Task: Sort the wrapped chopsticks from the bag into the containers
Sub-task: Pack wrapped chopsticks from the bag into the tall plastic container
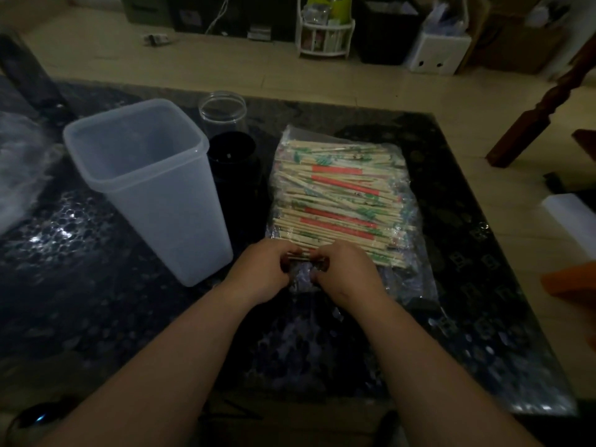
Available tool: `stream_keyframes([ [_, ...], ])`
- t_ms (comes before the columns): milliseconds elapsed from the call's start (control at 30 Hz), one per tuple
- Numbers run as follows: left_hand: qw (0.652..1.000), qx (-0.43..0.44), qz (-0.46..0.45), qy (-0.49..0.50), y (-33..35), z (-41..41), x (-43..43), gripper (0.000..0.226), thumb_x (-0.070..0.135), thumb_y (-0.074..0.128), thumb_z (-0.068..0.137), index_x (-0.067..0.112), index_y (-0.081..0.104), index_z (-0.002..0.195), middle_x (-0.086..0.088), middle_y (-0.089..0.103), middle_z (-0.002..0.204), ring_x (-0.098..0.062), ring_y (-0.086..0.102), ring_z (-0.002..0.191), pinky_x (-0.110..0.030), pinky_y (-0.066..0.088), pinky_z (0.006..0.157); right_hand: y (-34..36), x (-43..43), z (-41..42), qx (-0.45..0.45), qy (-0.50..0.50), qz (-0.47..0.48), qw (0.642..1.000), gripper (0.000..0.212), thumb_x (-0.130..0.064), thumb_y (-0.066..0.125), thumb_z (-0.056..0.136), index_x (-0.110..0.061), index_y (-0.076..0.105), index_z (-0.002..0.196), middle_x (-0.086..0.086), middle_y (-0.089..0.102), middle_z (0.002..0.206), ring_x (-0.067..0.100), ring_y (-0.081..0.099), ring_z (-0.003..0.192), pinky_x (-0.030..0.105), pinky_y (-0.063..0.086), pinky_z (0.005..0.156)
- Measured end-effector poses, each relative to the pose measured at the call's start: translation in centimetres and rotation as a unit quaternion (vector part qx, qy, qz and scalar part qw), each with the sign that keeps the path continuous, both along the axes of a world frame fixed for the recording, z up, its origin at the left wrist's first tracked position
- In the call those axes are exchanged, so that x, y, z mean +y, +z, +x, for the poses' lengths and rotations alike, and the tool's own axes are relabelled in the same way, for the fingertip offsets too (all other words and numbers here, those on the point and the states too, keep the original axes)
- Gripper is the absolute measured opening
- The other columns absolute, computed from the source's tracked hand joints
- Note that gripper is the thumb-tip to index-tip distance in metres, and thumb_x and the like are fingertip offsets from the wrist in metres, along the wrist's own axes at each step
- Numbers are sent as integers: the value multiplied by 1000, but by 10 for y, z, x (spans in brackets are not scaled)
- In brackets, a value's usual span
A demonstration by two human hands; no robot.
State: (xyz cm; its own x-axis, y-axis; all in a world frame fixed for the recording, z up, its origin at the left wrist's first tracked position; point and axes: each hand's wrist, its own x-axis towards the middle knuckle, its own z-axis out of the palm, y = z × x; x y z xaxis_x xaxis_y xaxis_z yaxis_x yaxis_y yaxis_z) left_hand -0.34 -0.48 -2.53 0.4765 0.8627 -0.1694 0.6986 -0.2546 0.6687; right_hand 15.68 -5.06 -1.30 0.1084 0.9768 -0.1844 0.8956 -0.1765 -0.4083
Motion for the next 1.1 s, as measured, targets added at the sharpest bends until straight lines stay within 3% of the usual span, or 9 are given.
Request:
stream_keyframes([
  [100, 1000, 3, -4, 4, 1, 1, 0, 42, 6, 74, 77, 28, 69, 112, 15, 57, 80, 3, 51, 64, -14, 43, 59, -2, -1, 1, 33, -20, -7, 999, 33, -26, 72, 85, -29, 71, 117, 0, 67, 109, 21, 62, 99, 30, 51, 82],
  [333, 1000, -15, -4, -4, 4, 0, -2, 49, 9, 76, 77, 35, 69, 118, 17, 62, 89, 7, 51, 64, -21, 49, 68, -12, -1, -1, 107, -76, 6, 991, 22, -28, 68, 89, -27, 73, 111, -3, 71, 101, 16, 64, 90, 27, 50, 77],
  [600, 1000, -8, -5, -15, 4, 1, -2, 55, 3, 70, 78, 38, 67, 120, 14, 66, 105, -3, 58, 86, -15, 47, 74, -22, -3, -12, 57, -89, 43, 993, 27, -30, 70, 87, -33, 71, 115, -4, 71, 100, 19, 64, 95, 31, 52, 79],
  [767, 1000, 8, 3, -23, -1, 0, 0, 57, 6, 70, 77, 42, 66, 121, 12, 68, 108, -2, 56, 82, -8, 38, 63, -21, -4, -13, 56, -87, 52, 993, 26, -28, 67, 89, -32, 71, 114, -4, 71, 104, 19, 64, 95, 31, 52, 80],
  [933, 1000, 16, 10, -24, 0, -2, -1, 55, 5, 69, 79, 35, 65, 125, 9, 53, 96, -4, 46, 79, -2, 35, 59, -21, -7, -14, 29, -74, 81, 994, 19, -28, 61, 93, -29, 73, 107, -4, 68, 108, 18, 61, 97, 30, 48, 78],
  [1100, 1000, 24, 8, -18, 1, -2, -1, 57, 7, 71, 80, 30, 61, 131, 8, 52, 104, -3, 47, 87, -10, 34, 72, -19, -8, -14, 22, -38, 65, 997, 14, -28, 58, 95, -22, 69, 102, 0, 64, 105, 21, 57, 97, 34, 45, 80],
])
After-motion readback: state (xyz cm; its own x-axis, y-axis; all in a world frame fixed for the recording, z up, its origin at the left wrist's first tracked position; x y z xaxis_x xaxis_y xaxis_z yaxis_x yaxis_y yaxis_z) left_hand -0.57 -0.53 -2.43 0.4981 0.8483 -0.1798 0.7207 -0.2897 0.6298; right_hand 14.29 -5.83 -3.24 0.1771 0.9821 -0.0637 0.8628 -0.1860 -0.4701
